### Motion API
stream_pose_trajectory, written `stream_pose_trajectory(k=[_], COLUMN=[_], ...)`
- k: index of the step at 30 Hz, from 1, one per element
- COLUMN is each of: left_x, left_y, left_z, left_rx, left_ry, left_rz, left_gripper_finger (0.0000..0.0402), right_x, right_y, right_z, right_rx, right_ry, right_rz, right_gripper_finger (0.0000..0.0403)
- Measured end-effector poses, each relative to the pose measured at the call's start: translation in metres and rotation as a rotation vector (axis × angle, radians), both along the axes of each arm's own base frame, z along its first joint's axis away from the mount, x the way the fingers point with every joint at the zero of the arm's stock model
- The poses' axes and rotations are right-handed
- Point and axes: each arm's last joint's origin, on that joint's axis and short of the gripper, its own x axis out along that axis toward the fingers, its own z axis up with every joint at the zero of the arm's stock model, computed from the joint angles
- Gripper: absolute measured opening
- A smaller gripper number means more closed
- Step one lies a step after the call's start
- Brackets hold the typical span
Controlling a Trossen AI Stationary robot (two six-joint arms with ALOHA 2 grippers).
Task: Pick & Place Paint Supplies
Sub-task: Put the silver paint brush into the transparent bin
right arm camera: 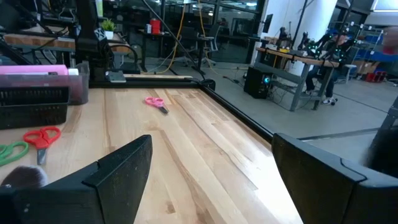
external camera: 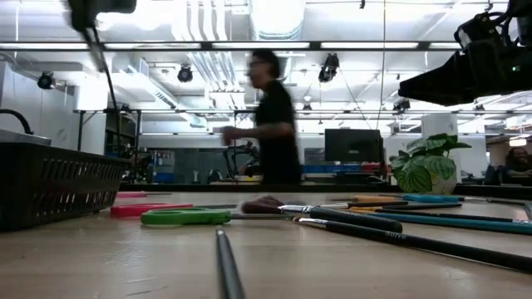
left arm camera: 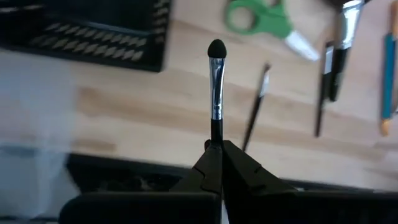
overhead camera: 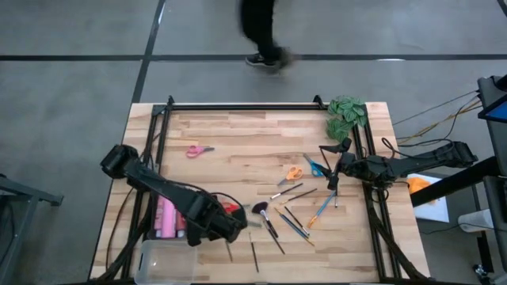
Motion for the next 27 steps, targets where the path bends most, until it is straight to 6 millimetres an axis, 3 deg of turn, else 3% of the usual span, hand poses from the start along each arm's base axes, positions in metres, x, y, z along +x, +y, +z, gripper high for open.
stream_pose_trajectory(k=[6,11,14,21,27], left_x=[-0.023,-0.041,-0.053,-0.08,-0.102], left_y=[-0.006,-0.016,-0.025,-0.05,-0.07], left_z=[0.013,0.017,0.018,0.017,0.016], left_rx=[-0.007,0.041,0.05,-0.004,0.021], left_ry=[0.056,0.06,0.083,0.18,0.136], left_rz=[-0.071,-0.298,-0.415,-0.467,-0.706], left_gripper_finger=[0.0002,0.0003,0.0003,0.0003,0.0003], right_x=[0.0,0.0,0.0,0.0,0.0], right_y=[0.0,0.0,0.0,0.0,0.0], right_z=[0.0,0.0,0.0,0.0,0.0], right_rx=[0.001,-0.001,0.001,-0.001,0.001], right_ry=[0.0,0.0,-0.001,0.0,-0.001], right_rz=[0.0,0.0,0.0,0.0,0.0], right_gripper_finger=[0.0329,0.0329,0.0329,0.0329,0.0329])
